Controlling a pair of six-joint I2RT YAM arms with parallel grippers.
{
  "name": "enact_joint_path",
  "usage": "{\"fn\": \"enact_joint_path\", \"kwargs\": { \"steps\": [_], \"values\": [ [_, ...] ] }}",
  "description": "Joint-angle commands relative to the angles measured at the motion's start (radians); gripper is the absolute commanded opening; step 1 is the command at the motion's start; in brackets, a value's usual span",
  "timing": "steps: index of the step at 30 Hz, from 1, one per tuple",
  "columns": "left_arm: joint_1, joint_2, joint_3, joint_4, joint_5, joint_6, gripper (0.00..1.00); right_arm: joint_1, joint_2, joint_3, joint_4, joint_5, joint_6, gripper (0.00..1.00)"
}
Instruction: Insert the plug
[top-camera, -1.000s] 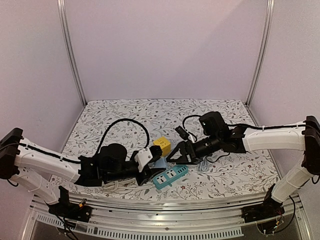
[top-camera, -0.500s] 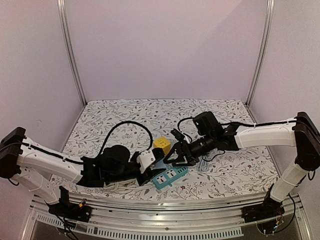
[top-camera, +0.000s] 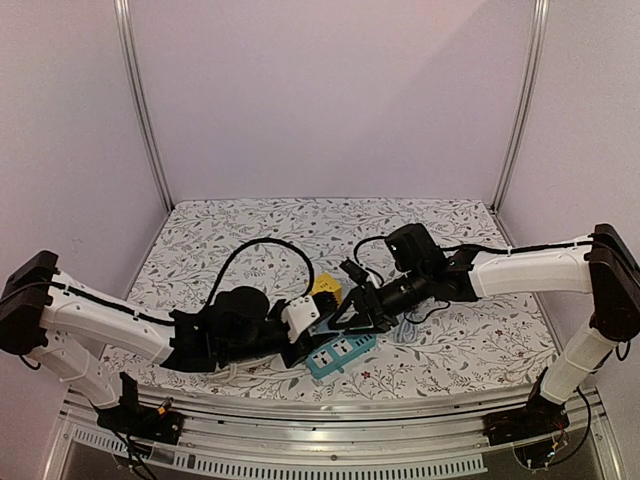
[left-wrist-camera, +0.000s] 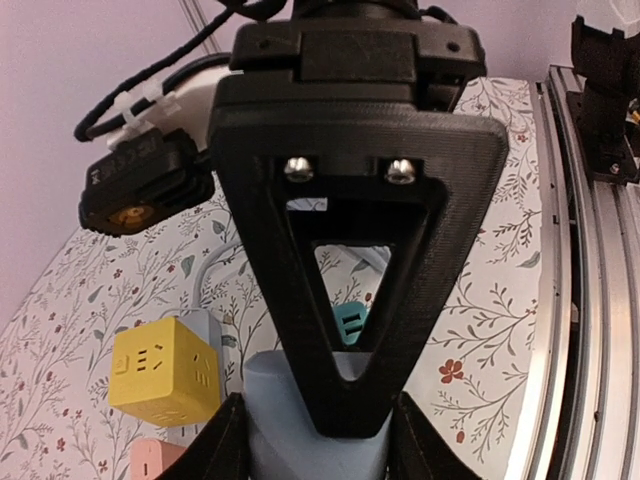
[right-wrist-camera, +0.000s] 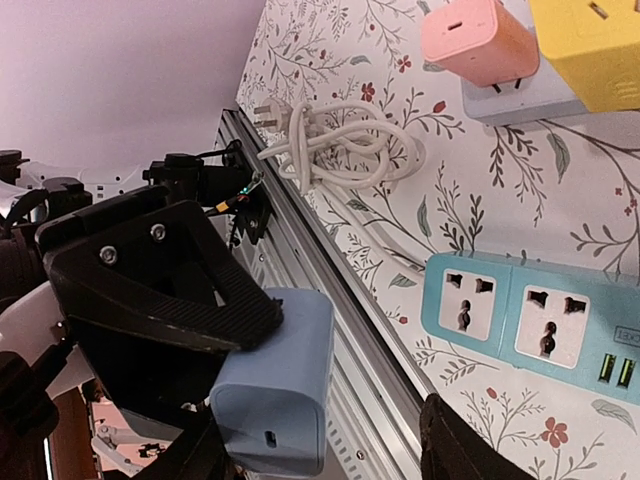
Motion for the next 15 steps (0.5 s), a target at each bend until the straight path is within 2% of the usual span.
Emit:
{"fn": "enact_joint_path", "kwargs": {
  "steps": [1,11,15],
  "values": [
    [-0.023,0.012,0.033,0.000,0.002,-0.002,0.00,0.016,0.022,0.013,-0.008,0.004,-0.001,0.59],
    [-0.054,0.091,0.098,-0.042,-0.068,0.012,0.00,0.028,0.057,0.042,-0.037,0.044,0.005,0.47],
    [-0.063,0.116,0.115,-0.044,-0.105,0.014,0.00,0.033,0.065,0.054,-0.067,0.075,0.001,0.39]
  ]
}}
